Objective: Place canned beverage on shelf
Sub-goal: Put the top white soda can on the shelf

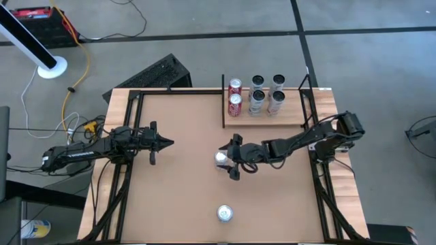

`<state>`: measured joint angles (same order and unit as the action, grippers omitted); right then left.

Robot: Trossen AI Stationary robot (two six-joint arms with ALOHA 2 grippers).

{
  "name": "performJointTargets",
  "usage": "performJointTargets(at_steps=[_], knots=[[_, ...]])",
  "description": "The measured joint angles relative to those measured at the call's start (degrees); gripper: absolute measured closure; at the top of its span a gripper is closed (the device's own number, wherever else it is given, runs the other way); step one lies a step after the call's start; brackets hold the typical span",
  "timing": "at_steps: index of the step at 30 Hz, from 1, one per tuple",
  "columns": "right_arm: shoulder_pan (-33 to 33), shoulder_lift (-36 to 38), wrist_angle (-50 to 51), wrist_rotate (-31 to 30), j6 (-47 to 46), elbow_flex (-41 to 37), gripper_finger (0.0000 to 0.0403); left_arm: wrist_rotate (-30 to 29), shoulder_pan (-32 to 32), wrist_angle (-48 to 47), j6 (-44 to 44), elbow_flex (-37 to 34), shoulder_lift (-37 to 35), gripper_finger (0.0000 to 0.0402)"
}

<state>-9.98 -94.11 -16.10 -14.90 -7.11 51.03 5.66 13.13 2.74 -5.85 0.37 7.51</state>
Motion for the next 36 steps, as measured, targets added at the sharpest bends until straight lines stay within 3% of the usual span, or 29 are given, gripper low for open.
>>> performJointTargets(at_steps=[36], knots=[[-0.2,4.8,0.5,-0.2,5.9,0.0,0.0030,1.7,0.0,0.4,-2.0,0.0,0.0,0.0402]])
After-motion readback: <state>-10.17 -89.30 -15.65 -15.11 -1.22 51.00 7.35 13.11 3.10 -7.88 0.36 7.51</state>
